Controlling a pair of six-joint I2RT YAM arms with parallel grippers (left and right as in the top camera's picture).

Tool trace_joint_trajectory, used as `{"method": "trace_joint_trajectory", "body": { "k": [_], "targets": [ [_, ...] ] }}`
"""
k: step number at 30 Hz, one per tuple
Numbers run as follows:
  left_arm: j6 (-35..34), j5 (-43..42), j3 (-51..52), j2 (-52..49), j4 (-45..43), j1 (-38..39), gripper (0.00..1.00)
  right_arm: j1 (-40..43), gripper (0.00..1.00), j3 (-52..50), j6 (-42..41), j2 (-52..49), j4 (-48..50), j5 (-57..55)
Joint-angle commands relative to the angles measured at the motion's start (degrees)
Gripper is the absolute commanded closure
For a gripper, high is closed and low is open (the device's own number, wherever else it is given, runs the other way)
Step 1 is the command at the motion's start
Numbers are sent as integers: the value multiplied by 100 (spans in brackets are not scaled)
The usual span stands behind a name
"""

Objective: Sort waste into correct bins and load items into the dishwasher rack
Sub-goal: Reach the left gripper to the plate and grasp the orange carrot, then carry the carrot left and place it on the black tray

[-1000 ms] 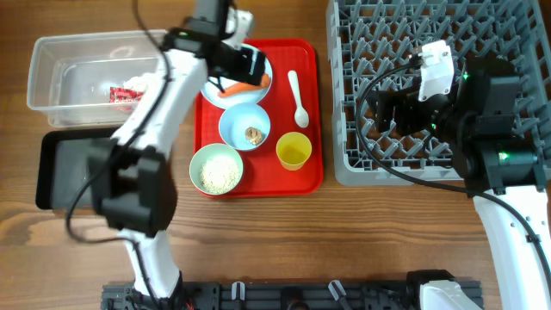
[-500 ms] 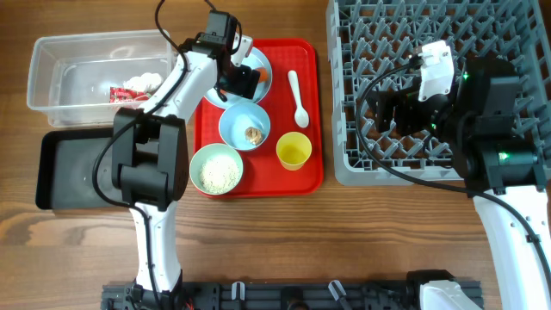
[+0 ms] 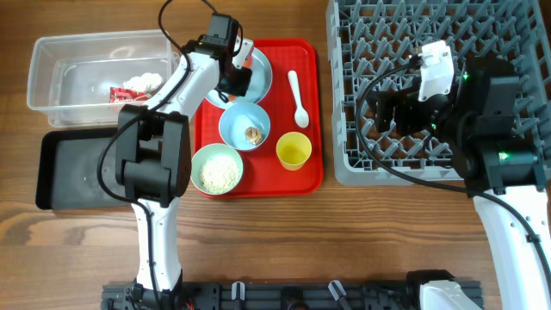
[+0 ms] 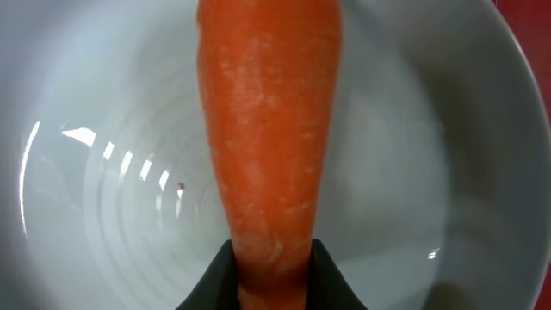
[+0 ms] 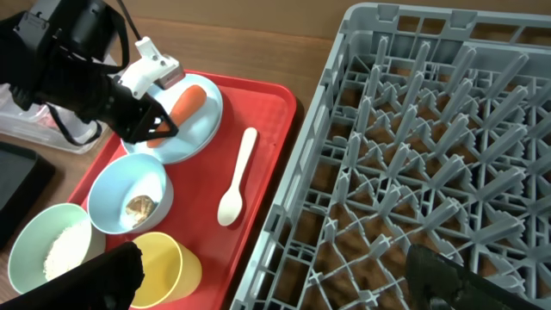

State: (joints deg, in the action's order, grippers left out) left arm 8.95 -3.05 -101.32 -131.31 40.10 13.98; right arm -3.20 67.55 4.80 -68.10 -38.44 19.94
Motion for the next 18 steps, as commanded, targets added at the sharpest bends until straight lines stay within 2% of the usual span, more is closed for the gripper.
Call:
{"method": "trace_joint_trajectory", "body": {
  "k": [1,7,11,18],
  "targets": [
    [-238,-94,-17,-223,-28,15,90,17,0,59,-46,-22,4,111],
    [-286,-81,-227,76,-28,9,88,17,0,59,-48,-20,4,111],
    [-831,275,-533,479,24,-13,89,17,0,59,-46,-22,2,111],
    [-1499,348,-671,1580,509,-59,92,17,0,59,-46,-22,2,111]
  ]
}}
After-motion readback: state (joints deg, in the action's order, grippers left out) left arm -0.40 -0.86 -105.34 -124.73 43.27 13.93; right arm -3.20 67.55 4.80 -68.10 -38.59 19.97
